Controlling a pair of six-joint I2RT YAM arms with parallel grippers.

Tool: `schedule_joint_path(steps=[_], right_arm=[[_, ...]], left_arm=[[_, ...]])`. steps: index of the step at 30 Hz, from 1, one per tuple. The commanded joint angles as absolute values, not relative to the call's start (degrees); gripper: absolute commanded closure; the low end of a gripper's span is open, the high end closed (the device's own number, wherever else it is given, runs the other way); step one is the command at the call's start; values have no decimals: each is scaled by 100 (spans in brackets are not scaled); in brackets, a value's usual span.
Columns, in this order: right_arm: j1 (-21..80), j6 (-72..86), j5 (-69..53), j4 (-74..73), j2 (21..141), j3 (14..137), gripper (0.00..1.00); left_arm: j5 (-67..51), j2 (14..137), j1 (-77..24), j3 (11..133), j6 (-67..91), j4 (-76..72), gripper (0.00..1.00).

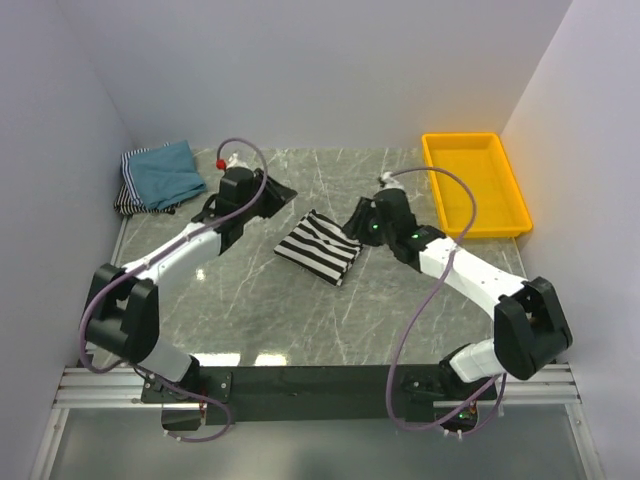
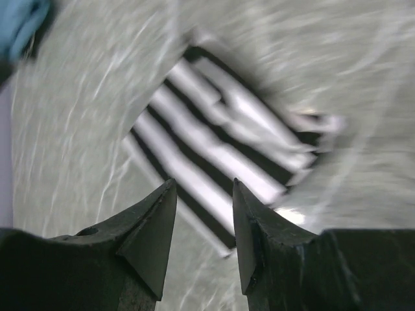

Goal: Fold and stack the tank tops
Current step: Fold the tank top

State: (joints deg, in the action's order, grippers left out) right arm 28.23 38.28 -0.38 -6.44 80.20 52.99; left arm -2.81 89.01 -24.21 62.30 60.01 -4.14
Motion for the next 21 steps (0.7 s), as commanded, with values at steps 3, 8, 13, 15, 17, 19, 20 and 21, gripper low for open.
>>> schedule_joint_path(steps=[3,8,13,15,17,19,20,21], right_arm=[[3498,3489,-693,-537,8393,5424,53],[3525,3665,-1195,174,8876,4914,53],[3358,3911,-1266,317,9491,4738,54],[3322,4042,-1169,334,9554,4667,55],[3305,4122,-1125,369,9527,4553,55],[3313,4131,-1099,282,9422,4535,55],[3305,4131,-1090,246,9370,4544,55],[3305,4113,-1064,203,9221,4553,55]], left_arm=[[-764,8815,-2636,5423,6443,-615,75],[-1676,9201,-2672,4984,6504,-1493,82],[-1977,9931,-2733,4940,6539,-1748,85],[-2039,10246,-2742,4922,6574,-1836,85],[-2030,10440,-2742,4974,6574,-1733,83],[-1995,10661,-2742,5062,6539,-1600,81],[-1926,10679,-2751,5089,6522,-1426,77],[-1838,10661,-2742,5080,6495,-1406,75]])
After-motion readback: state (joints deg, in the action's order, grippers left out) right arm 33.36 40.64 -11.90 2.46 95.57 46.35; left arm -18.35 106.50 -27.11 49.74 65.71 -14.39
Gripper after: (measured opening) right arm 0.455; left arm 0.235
